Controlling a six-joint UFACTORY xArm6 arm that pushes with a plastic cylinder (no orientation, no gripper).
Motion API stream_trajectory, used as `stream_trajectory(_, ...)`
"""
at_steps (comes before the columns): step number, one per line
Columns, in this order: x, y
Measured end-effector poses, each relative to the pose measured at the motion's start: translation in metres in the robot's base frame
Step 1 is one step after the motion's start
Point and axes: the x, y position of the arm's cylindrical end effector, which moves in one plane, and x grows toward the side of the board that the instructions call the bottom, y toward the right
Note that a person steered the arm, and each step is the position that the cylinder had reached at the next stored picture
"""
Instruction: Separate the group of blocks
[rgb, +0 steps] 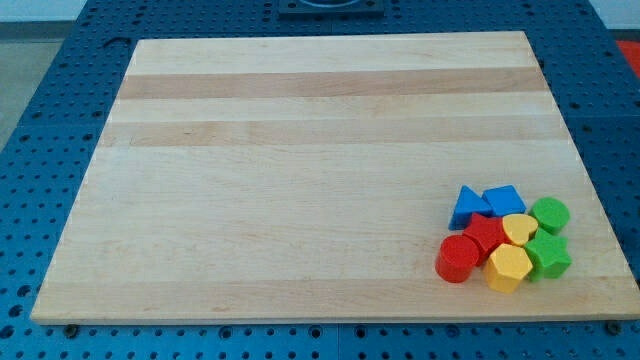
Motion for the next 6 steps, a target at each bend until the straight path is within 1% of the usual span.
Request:
stream_trajectory(1,0.016,-0.040)
stream_trajectory(3,0.015,-0.168)
stream_trajectory(4,0.000,-0.220)
stream_trajectory(5,-0.010,-0.226)
stream_trajectory(6,-0.010,-0.200)
